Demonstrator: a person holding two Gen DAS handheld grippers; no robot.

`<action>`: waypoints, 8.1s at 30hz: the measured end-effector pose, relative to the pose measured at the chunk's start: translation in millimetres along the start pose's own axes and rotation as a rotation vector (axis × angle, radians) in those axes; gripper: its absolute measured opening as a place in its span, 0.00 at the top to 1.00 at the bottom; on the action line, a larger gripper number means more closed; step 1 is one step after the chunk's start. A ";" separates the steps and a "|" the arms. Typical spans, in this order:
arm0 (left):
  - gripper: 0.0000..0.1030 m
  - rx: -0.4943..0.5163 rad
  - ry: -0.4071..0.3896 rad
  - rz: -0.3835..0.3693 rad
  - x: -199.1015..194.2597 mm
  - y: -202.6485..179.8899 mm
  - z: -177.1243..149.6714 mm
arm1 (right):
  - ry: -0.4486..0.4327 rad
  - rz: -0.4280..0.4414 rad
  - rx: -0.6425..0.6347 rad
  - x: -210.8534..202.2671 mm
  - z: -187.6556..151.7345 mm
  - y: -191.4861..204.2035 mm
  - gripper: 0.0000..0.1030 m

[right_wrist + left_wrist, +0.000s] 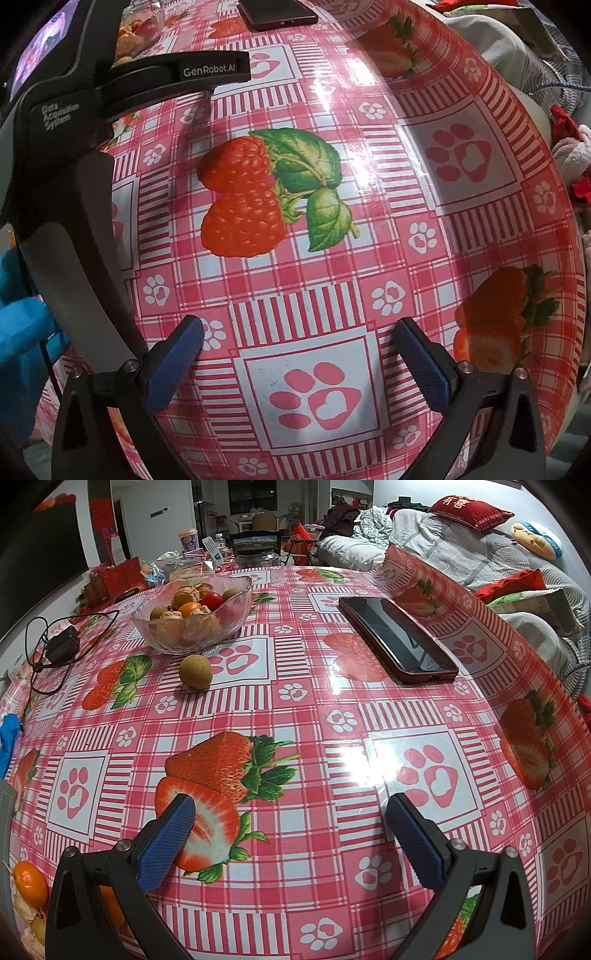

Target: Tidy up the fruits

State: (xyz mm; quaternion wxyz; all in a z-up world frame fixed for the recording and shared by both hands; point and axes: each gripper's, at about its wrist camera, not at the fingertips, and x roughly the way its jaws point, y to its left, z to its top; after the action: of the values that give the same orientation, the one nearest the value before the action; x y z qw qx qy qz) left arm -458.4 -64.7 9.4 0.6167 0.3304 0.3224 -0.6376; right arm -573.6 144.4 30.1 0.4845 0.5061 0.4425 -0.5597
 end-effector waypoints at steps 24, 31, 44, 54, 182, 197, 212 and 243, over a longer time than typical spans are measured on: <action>0.00 -0.071 0.001 0.052 14.7 23.2 0.0 | 0.063 -0.003 0.015 3.5 7.4 -1.2 0.00; 0.00 0.045 0.092 -0.020 15.7 25.4 6.4 | 0.066 -0.001 0.010 5.6 10.6 -2.9 0.00; 0.00 0.101 0.401 -0.113 16.4 48.4 37.6 | 0.088 0.000 0.017 10.0 14.8 -4.0 0.00; 0.00 0.070 0.405 -0.050 -70.0 163.7 -6.7 | 0.033 -0.010 0.053 8.5 14.9 -7.5 0.00; 0.75 -0.054 0.565 -0.163 -165.3 291.6 -55.7 | 0.233 0.233 0.039 -46.7 -7.0 49.5 0.32; 0.75 -0.098 0.553 -0.143 -164.4 295.7 -51.1 | 0.329 0.155 -0.013 -48.4 -9.8 25.1 0.32; 0.75 -0.083 0.559 -0.120 -172.9 296.7 -59.3 | 0.130 0.187 -0.096 -41.1 75.6 70.9 0.32; 0.75 -0.123 0.588 -0.101 -162.2 300.0 -57.3 | -0.099 0.158 -0.096 -7.2 251.6 151.5 0.27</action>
State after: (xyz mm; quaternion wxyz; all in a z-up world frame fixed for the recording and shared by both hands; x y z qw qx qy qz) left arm -153.7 65.8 108.3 0.4831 0.4466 0.5411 -0.5238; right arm -458.1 -124.0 60.7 0.5722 0.4873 0.4030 -0.5222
